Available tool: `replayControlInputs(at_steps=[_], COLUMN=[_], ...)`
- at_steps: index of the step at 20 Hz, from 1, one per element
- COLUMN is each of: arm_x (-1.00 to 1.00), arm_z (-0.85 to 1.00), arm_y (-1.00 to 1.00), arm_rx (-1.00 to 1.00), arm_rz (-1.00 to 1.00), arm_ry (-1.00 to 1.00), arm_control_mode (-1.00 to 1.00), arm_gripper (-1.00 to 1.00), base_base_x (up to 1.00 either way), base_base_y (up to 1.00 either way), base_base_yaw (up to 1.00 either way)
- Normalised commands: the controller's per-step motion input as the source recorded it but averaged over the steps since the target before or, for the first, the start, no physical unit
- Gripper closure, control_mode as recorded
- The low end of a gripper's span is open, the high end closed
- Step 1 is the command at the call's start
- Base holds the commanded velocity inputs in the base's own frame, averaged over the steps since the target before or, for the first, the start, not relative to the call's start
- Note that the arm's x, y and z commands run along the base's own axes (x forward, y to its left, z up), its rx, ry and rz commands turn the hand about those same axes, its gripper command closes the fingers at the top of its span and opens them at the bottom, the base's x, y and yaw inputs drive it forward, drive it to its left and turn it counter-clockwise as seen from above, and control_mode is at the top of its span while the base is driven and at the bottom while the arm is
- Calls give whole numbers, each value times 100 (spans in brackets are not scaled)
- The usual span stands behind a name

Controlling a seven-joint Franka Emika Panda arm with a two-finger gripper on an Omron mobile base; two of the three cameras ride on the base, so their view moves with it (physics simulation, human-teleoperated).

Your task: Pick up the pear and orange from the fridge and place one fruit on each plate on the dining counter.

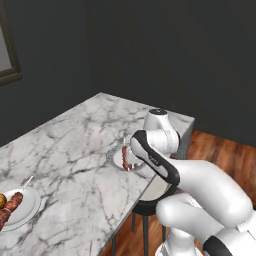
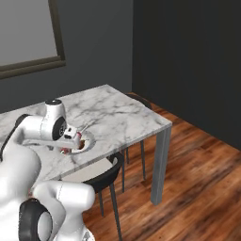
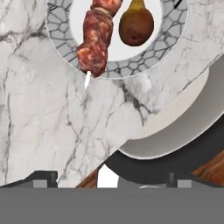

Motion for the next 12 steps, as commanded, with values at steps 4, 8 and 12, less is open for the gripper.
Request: replayControlInputs(at_steps=[4,8,12], arm_x=[-87,-90,-94], arm_z=[7,3,1], arm_y=[0,0,0], arm_rx=[0,0,-4], arm_rz=[2,0,0], arm_ry=[-7,-11,-20], arm_control_mode=[-100,-100,-100], arm_gripper=[-100,-100,-100], base_base_x=[0,0,0], base_base_y=[0,0,0], base_base_yaw=[0,0,0])
